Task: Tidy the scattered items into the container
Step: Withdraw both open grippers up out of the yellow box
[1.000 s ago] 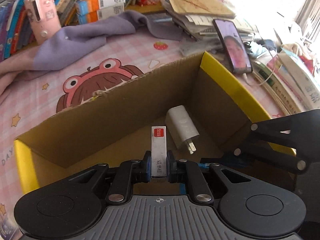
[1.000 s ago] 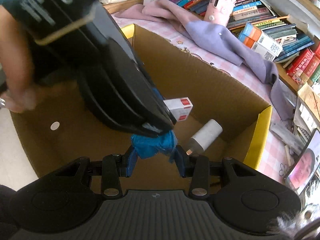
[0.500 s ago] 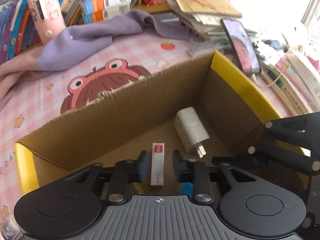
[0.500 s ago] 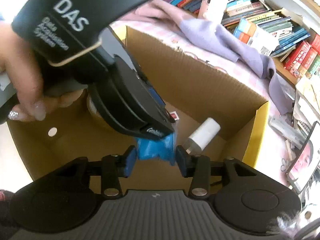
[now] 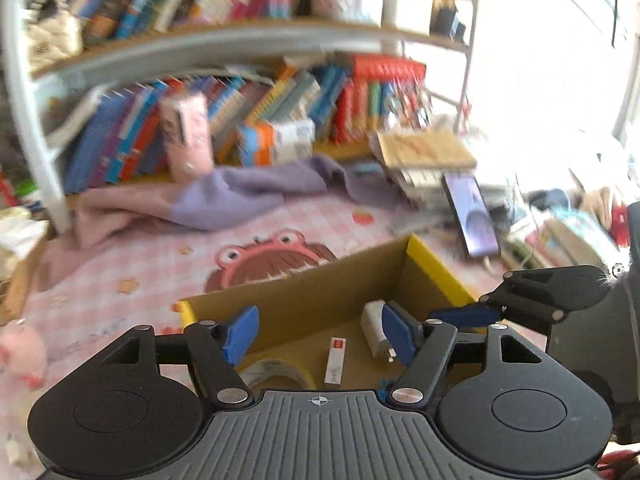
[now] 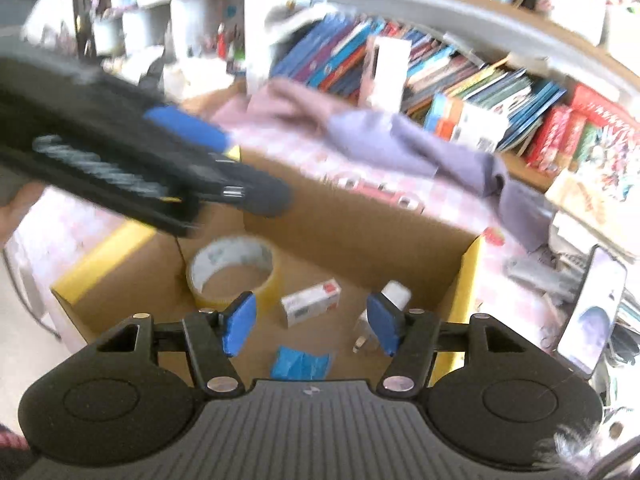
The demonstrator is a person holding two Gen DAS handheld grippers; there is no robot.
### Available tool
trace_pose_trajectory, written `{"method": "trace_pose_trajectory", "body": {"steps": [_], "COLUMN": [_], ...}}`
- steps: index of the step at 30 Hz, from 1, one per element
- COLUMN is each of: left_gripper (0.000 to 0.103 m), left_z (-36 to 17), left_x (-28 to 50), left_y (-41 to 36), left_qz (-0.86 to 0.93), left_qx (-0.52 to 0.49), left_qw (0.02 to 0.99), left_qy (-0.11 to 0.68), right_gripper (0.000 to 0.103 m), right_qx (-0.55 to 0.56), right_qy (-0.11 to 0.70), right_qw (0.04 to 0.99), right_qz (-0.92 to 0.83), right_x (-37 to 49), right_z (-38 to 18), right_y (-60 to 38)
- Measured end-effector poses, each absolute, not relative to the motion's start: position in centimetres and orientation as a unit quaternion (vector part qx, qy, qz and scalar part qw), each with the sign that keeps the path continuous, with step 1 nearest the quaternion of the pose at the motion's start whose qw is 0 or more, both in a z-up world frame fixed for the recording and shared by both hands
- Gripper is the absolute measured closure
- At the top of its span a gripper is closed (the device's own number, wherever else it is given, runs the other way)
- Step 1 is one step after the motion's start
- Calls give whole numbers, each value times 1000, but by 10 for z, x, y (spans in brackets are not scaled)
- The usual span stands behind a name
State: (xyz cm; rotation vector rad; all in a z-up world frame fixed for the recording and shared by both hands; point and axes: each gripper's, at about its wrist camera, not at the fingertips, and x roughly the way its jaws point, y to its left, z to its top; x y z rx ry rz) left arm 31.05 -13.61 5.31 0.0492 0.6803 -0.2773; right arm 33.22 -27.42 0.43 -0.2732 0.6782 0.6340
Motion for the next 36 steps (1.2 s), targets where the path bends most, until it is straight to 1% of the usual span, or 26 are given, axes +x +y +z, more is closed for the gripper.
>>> {"method": "trace_pose_trajectory", "body": {"steps": [3, 5, 7, 10, 14, 16, 18, 25, 31, 36], "left_gripper": [32, 30, 22, 17, 15, 12, 12, 7, 6, 4], "left_z": [59, 61, 61, 58, 52, 49, 47, 42, 45, 41], "left_x": [286, 272, 258, 239, 224, 215, 207, 182, 163, 141], "left_y": [-126, -120, -115, -112, -114, -113, -111, -94, -75, -47], "left_qz": [-110, -91, -73, -56, -53, -48, -45, -67, -96, -100], "left_qx": [4, -10, -21, -25, -15, -15, -14, 4, 18, 10], "left_qw": [943, 947, 950, 955, 955, 957, 959, 960, 963, 963], "left_qy": [315, 309, 304, 292, 291, 286, 281, 270, 250, 250], "right_gripper": [42, 42, 42, 42, 41, 41, 41, 31, 29, 28], "right_qx": [-117, -107, -99, -88, -73, -67, -65, -80, -65, -51], "right_qy": [297, 283, 274, 265, 263, 260, 256, 240, 234, 232], "right_qw": [901, 910, 915, 922, 931, 935, 940, 955, 965, 969], "right_qz": [294, 284, 278, 268, 244, 231, 217, 153, 100, 71], "right_x": [321, 312, 309, 297, 282, 272, 261, 220, 193, 167], "right_z": [18, 30, 33, 36, 33, 31, 28, 23, 28, 29], "right_y": [-282, -287, -292, -299, -304, -304, -303, -290, -277, -258]}}
